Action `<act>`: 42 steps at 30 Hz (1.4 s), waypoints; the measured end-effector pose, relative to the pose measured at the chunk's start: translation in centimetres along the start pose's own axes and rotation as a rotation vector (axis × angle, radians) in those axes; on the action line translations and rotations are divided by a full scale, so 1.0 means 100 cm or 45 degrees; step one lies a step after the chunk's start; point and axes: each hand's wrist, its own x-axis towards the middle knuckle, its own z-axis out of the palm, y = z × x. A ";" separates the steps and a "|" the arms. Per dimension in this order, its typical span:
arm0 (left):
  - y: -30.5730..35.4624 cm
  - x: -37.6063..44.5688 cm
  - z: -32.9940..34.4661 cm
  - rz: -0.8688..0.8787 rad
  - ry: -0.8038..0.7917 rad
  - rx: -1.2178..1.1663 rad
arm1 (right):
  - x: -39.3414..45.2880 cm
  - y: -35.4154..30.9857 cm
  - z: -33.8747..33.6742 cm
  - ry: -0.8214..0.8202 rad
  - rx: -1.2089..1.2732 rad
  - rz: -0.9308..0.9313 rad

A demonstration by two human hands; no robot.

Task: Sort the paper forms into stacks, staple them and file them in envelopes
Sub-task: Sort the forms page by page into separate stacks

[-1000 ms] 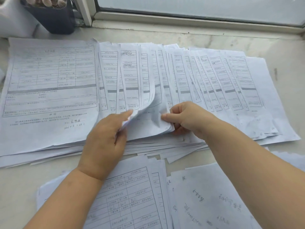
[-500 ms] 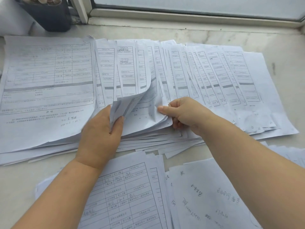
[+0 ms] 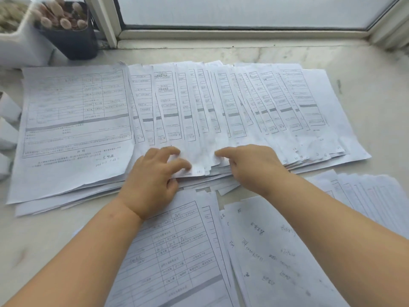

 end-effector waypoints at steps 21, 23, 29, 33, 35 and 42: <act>0.156 -0.283 0.047 -0.317 0.028 -0.238 | -0.257 -0.008 0.121 -0.032 0.695 -0.075; 0.163 -0.290 0.059 -0.346 0.015 -0.223 | -0.258 -0.007 0.125 -0.028 0.622 -0.089; 0.169 -0.289 0.078 -0.417 0.151 -0.086 | -0.261 -0.008 0.136 -0.221 1.183 0.160; 0.168 -0.289 0.080 -0.453 0.218 -0.095 | -0.266 -0.008 0.140 -0.166 1.371 0.221; 0.168 -0.289 0.077 -0.464 0.297 -0.172 | -0.267 -0.009 0.138 -0.152 1.480 0.247; 0.158 -0.292 0.078 -0.477 0.360 -0.599 | -0.264 -0.011 0.131 -0.247 1.689 0.307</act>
